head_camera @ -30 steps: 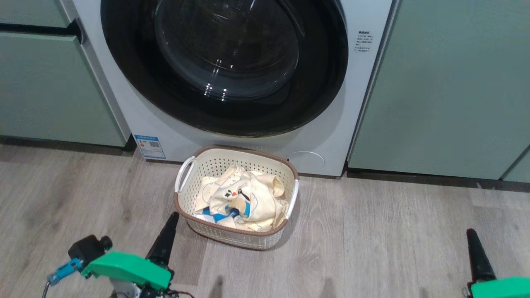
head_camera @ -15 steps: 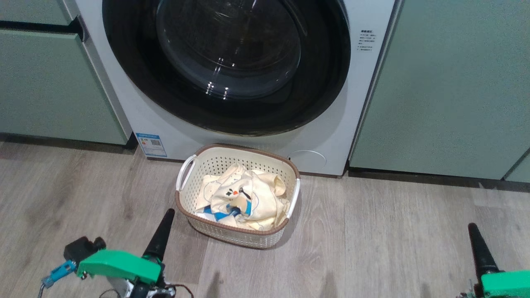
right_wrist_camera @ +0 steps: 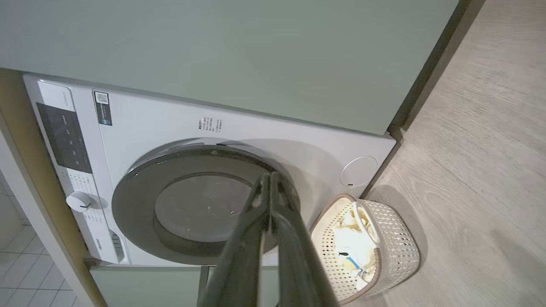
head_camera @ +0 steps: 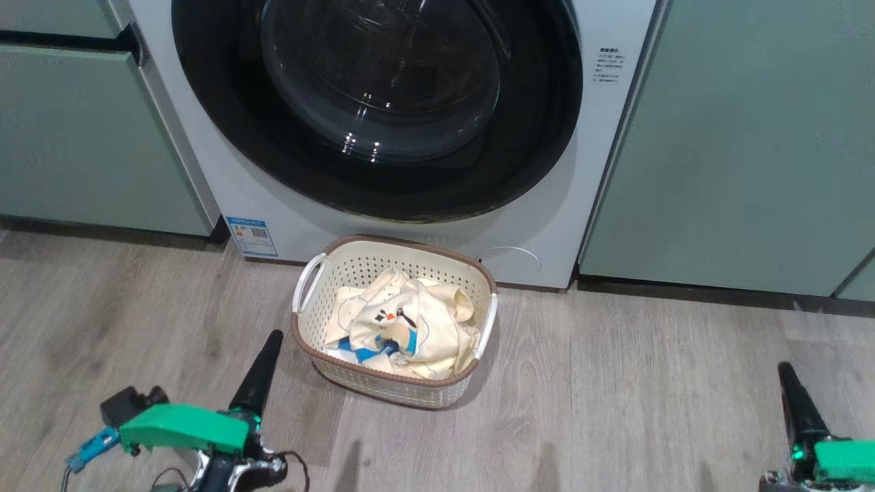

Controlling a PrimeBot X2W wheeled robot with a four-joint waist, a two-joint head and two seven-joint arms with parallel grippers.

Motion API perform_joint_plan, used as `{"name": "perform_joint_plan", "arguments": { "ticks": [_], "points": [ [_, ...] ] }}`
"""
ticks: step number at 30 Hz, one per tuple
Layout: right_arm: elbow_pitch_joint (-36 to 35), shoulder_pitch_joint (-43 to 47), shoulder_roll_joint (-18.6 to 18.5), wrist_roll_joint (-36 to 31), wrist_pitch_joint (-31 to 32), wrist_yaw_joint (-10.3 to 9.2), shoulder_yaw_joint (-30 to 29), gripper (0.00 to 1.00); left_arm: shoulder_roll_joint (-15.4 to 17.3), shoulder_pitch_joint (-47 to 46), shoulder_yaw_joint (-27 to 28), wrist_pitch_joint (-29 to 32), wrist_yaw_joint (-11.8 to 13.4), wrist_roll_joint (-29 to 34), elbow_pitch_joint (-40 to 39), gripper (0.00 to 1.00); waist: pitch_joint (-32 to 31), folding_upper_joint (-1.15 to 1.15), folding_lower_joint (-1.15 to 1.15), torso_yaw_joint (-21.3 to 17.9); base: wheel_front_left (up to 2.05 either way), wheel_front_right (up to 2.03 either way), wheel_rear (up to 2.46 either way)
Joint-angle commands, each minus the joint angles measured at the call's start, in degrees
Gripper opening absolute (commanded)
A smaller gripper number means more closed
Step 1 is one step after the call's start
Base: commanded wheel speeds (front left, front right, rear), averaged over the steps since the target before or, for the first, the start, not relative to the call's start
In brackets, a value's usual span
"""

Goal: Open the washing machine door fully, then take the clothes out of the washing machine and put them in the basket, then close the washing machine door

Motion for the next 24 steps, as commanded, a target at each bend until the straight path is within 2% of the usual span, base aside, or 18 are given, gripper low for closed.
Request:
{"name": "perform_joint_plan", "arguments": {
  "ticks": [1, 20, 24],
  "points": [
    [-1.5, -4.4, -1.3, 2.1, 0.7, 0.16, 0.5, 0.00, 0.2, -3.4, 2.3, 0.5, -0.8, -2.0, -1.1, 0.00, 0.0, 0.00, 0.00, 0.0, 0.00, 0.00, 0.00],
    [0.4, -7.3, -1.3, 14.5, 3.5, 0.19, -0.7, 0.00, -0.4, -5.6, 4.3, 3.0, -3.2, -13.9, 1.3, 0.00, 0.3, 0.00, 0.00, 0.5, 0.00, 0.00, 0.00],
    [0.5, -7.5, -1.3, 15.0, 3.6, 0.19, -0.8, 0.00, -0.4, -5.7, 4.4, 3.1, -3.3, -14.4, 1.4, 0.00, 0.3, 0.00, 0.00, 0.5, 0.00, 0.00, 0.00]
  ]
}}
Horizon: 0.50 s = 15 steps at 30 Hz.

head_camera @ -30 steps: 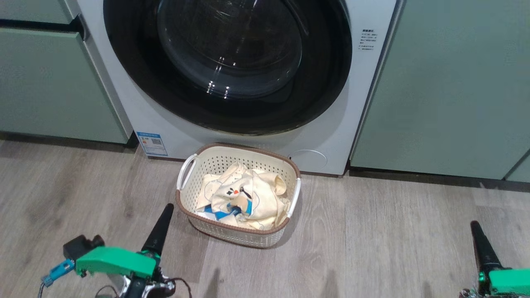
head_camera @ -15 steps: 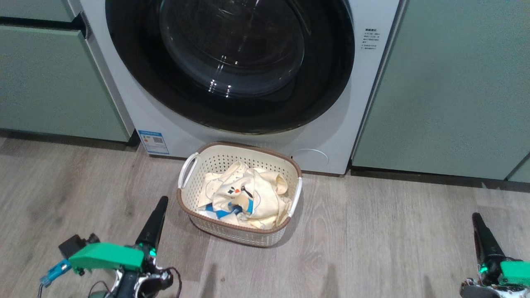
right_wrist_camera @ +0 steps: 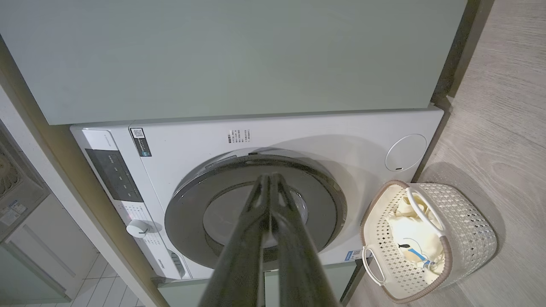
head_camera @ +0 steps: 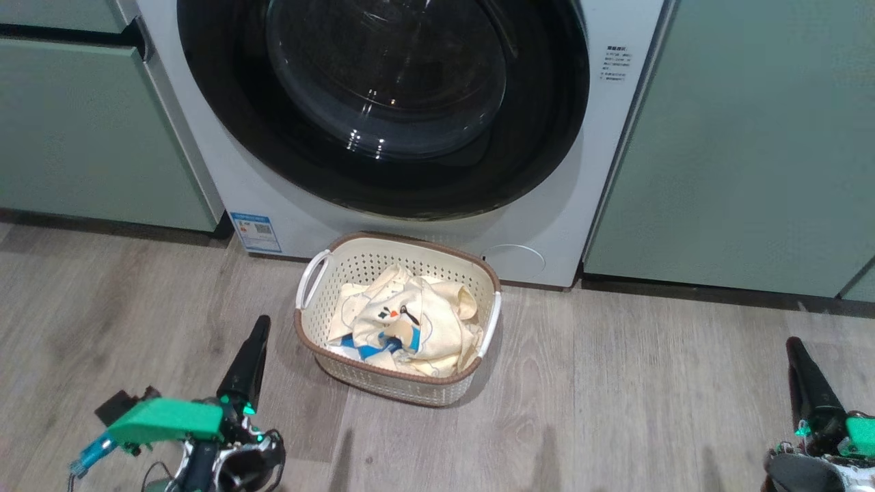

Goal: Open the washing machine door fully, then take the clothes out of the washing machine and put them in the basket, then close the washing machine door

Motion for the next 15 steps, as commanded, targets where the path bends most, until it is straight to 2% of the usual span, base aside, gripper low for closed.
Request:
{"name": "perform_joint_plan", "arguments": {
  "ticks": [1, 15],
  "points": [
    [-1.7, -3.1, -1.2, 0.3, 0.6, 0.19, 0.9, 0.00, 0.5, -3.3, 1.9, 0.3, -0.5, -0.3, -1.6, 0.00, 0.0, 0.00, 0.00, 0.0, 0.00, 0.00, 0.00],
    [-1.6, -3.2, -1.0, -0.1, 0.9, 0.19, 0.5, 0.00, 0.4, -3.3, 2.2, 0.5, -0.5, -0.1, -1.6, 0.00, 0.0, 0.00, 0.00, 0.0, 0.00, 0.00, 0.00]
  ]
}}
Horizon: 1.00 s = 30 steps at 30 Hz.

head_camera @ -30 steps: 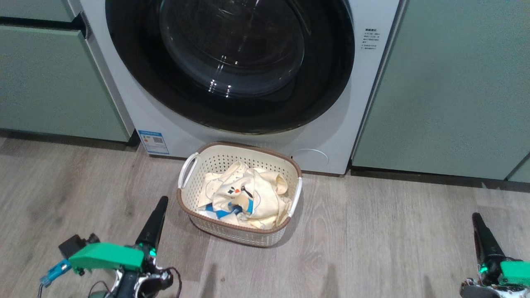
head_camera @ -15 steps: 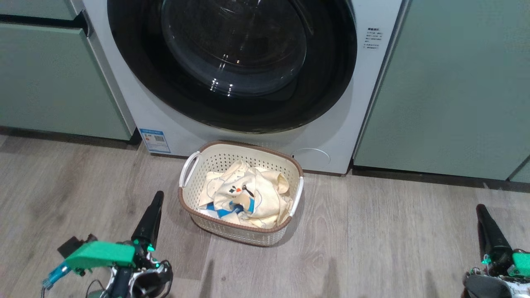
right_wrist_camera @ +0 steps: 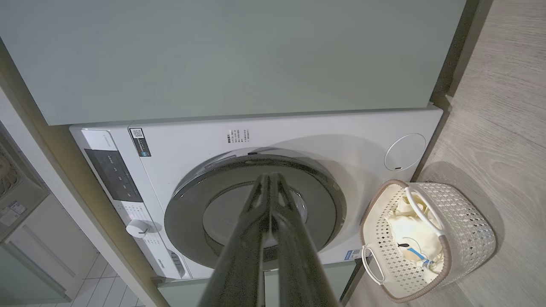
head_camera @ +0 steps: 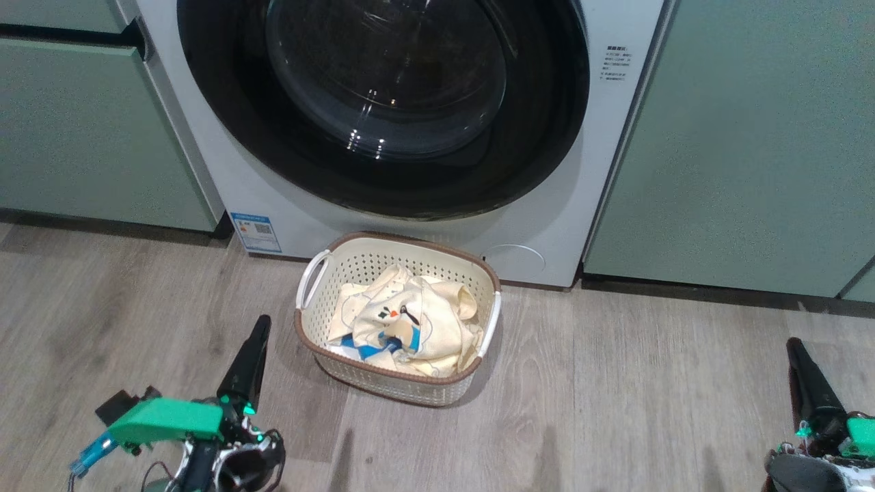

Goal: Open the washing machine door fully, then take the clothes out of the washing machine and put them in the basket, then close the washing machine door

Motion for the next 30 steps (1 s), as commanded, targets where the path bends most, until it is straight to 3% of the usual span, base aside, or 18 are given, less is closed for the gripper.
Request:
{"name": "perform_joint_plan", "arguments": {
  "ticks": [1, 30],
  "points": [
    [-1.9, -3.2, -0.9, -0.1, 0.4, 0.19, 0.8, 0.00, 0.5, -3.3, 2.0, 0.3, -0.5, -0.1, -1.6, 0.00, 0.0, 0.00, 0.00, 0.0, 0.00, 0.00, 0.00],
    [-1.8, -3.2, -0.5, -0.5, 0.9, 0.19, 0.2, 0.00, 0.2, -3.3, 2.4, 0.6, -0.5, 0.2, -1.6, 0.00, 0.0, 0.00, 0.00, 0.0, 0.00, 0.00, 0.00]
  ]
}}
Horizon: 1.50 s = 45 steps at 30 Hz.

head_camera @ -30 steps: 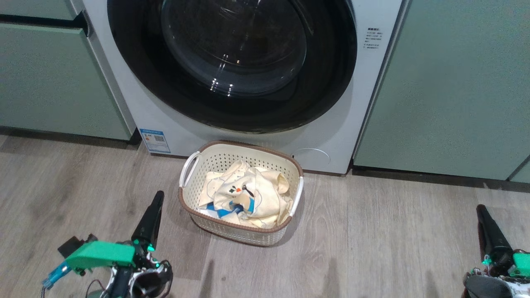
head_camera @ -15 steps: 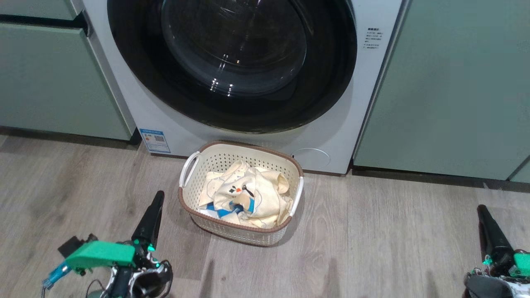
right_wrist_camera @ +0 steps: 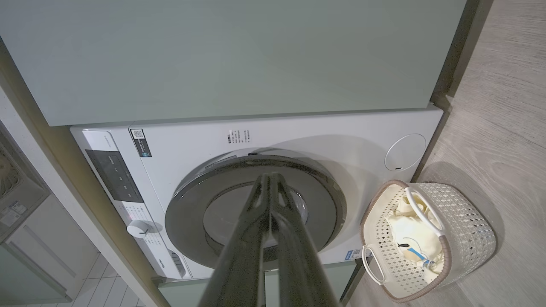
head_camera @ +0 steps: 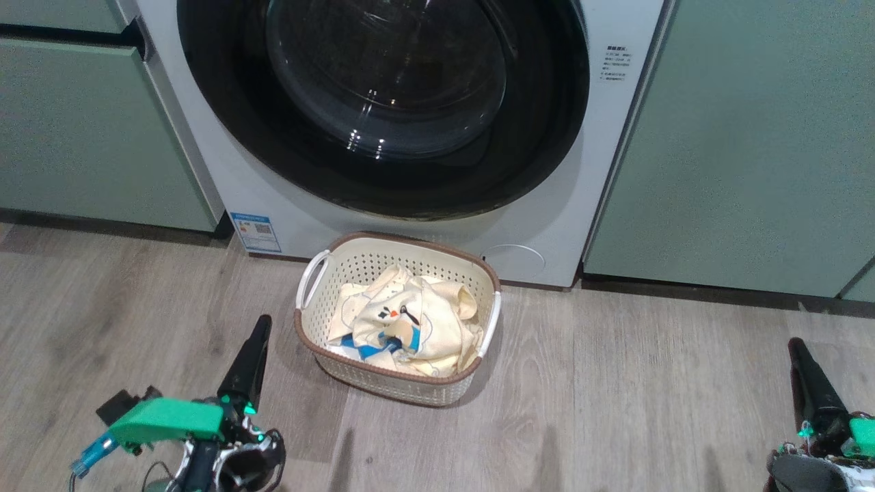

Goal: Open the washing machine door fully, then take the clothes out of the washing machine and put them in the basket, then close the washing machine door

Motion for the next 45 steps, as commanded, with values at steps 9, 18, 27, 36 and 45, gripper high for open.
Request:
{"name": "perform_joint_plan", "arguments": {
  "ticks": [9, 18, 27, 36, 45],
  "points": [
    [-1.8, -3.2, -0.5, -0.6, 0.5, 0.19, 0.6, 0.00, 0.4, -3.3, 2.3, 0.5, -0.5, 0.3, -1.6, 0.00, 0.0, 0.00, 0.00, 0.0, 0.00, 0.00, 0.00],
    [-1.8, -3.2, -0.4, -0.7, 0.6, 0.19, 0.5, 0.00, 0.4, -3.3, 2.3, 0.5, -0.5, 0.3, -1.6, 0.00, 0.0, 0.00, 0.00, 0.0, 0.00, 0.00, 0.00],
    [-1.8, -3.2, -0.3, -0.8, 0.7, 0.19, 0.4, 0.00, 0.3, -3.3, 2.4, 0.6, -0.5, 0.4, -1.6, 0.00, 0.0, 0.00, 0.00, 0.0, 0.00, 0.00, 0.00],
    [-1.8, -3.3, -0.2, -0.9, 0.8, 0.19, 0.3, 0.00, 0.3, -3.3, 2.5, 0.6, -0.5, 0.5, -1.6, 0.00, 0.0, 0.00, 0.00, 0.0, 0.00, 0.00, 0.00],
    [-1.8, -3.3, -0.2, -1.0, 0.9, 0.19, 0.2, 0.00, 0.2, -3.3, 2.5, 0.7, -0.5, 0.5, -1.6, 0.00, 0.0, 0.00, 0.00, 0.0, 0.00, 0.00, 0.00]
  ]
}}
